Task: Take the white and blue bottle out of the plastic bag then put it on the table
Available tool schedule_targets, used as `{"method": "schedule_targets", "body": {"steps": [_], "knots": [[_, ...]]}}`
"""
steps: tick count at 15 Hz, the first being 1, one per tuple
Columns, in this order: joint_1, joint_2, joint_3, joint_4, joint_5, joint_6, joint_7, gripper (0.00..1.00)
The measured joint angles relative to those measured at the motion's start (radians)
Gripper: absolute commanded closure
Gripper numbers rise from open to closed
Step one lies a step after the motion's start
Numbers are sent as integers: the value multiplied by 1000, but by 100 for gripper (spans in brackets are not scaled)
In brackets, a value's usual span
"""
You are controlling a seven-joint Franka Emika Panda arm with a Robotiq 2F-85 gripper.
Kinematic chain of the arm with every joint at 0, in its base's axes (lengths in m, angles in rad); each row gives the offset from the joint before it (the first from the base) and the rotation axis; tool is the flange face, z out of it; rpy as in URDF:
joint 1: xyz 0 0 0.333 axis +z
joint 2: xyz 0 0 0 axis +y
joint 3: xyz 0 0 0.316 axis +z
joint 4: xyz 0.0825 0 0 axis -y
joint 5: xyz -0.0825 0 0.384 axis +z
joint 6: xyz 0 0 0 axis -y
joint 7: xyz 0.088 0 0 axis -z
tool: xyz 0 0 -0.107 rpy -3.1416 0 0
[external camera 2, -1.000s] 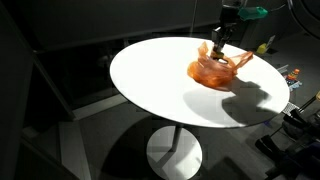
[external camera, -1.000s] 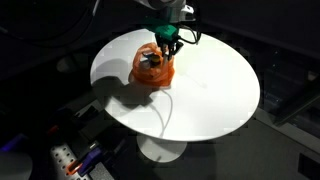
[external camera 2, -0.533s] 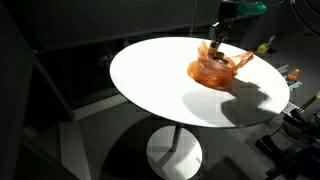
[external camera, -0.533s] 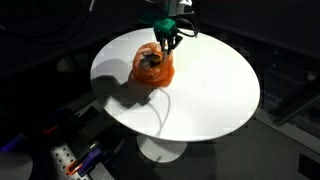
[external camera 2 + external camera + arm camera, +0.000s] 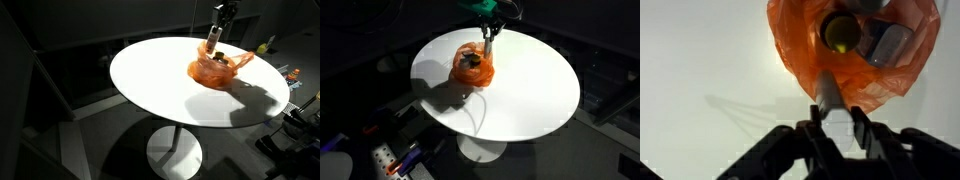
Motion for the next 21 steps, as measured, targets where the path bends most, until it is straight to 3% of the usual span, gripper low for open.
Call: {"method": "schedule_targets", "body": {"steps": [11,21], "knots": [[-70,-123,-74,-70,20,23,20,89],[-137,9,-109,-84,60,27,22,89]]}}
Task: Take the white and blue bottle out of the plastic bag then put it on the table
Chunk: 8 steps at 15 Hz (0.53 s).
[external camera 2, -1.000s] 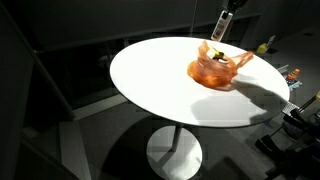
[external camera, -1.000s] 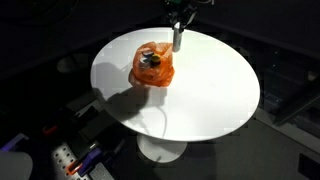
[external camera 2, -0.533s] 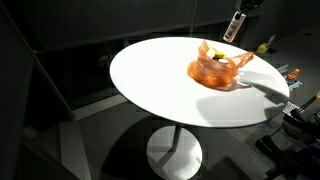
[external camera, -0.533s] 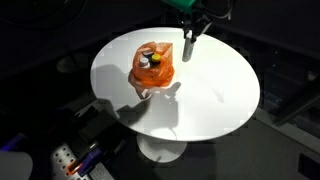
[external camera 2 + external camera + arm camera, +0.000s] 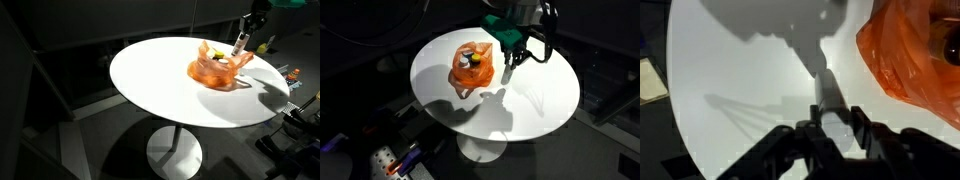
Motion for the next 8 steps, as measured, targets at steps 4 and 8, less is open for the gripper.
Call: {"method": "schedule_targets", "body": {"steps": [4,8], "knots": [[2,57,-11,5,-16,27,29,89],[14,88,-23,7,-59,61,76,40]]}}
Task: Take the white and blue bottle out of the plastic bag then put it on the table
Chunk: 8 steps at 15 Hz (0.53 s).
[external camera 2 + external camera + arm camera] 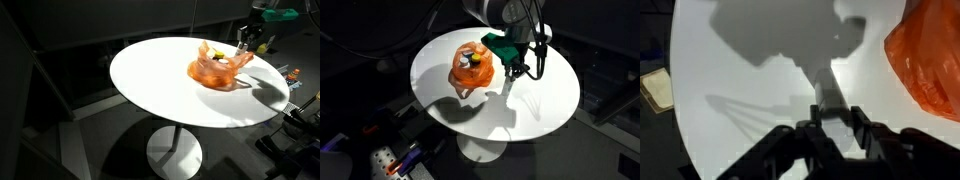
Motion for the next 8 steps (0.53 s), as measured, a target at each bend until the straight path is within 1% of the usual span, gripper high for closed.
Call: {"method": "schedule_targets", "body": {"steps": [1,4,6,8], "knots": [[2,1,-1,1,-5,0,4,39],[8,-1,0,2,-6,0,4,17],[9,-10,11,2,-6,-11,-1,0],[9,-33,29,1,-5,-52,-5,0]]}}
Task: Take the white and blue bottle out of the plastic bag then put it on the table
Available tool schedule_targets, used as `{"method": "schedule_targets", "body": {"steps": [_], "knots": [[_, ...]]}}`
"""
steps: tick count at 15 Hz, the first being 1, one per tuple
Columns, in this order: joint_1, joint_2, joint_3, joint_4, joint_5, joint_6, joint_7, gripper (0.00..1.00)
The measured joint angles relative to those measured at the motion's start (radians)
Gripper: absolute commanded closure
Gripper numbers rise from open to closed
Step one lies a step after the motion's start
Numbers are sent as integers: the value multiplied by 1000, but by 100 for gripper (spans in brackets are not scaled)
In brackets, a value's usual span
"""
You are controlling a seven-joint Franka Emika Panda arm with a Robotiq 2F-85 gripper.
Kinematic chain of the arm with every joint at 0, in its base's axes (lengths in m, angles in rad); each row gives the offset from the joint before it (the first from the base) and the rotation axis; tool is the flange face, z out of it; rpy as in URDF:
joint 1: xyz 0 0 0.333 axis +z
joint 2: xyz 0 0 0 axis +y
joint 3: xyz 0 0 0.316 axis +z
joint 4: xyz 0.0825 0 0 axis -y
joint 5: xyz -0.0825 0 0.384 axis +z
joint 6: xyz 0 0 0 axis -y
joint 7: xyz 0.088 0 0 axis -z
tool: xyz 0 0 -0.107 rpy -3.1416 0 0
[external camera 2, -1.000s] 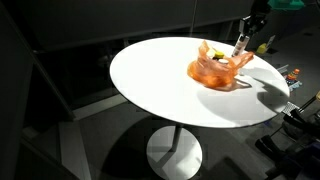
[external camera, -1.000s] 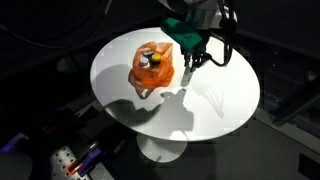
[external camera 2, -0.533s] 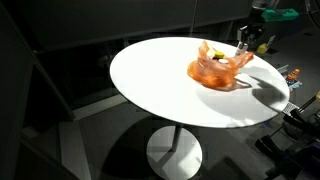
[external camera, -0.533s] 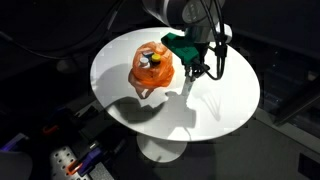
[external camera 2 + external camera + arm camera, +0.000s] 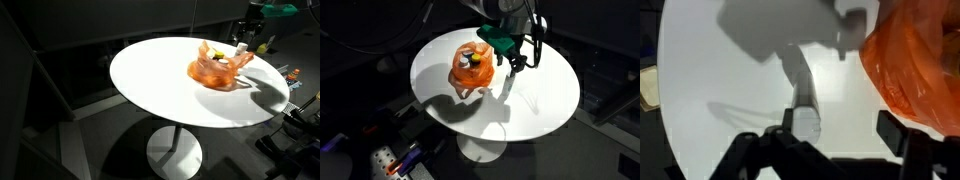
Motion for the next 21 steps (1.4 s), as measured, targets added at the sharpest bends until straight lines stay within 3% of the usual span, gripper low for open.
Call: {"method": "schedule_targets", "body": {"steps": [8,11,16,21], "knots": [[33,-171,38,-1,-9,-326,-17,0],[65,-224,34,-1,-104,-406,15,0],[115,-300,34,-13,-261,-434,72,0],[121,-308,35,-17,-276,-434,79,0]]}}
